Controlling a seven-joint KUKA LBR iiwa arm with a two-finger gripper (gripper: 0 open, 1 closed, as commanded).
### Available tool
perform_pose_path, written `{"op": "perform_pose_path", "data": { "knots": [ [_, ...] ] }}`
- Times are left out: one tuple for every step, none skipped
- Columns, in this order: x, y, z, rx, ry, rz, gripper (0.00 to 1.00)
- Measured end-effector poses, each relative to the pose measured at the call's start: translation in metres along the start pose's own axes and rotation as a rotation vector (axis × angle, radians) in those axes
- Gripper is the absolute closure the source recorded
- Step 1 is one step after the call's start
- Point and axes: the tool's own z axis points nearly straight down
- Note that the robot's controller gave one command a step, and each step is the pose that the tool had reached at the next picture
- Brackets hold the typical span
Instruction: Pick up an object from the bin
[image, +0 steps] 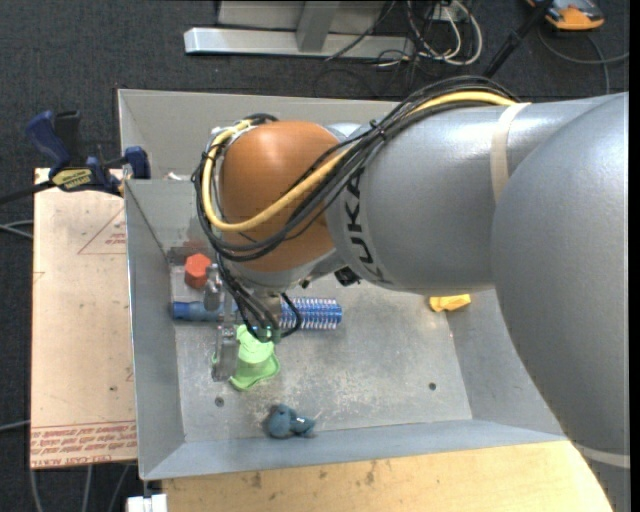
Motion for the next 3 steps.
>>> {"op": "perform_pose_path", "data": {
  "knots": [
    [-0.060, -0.082, 0.093, -0.008, -0.027, -0.029, 0.00],
    [-0.071, -0.136, 0.088, 0.000, -0.014, -0.035, 0.00],
    [-0.072, -0.148, 0.072, -0.002, -0.011, 0.063, 0.00]
  ]
}}
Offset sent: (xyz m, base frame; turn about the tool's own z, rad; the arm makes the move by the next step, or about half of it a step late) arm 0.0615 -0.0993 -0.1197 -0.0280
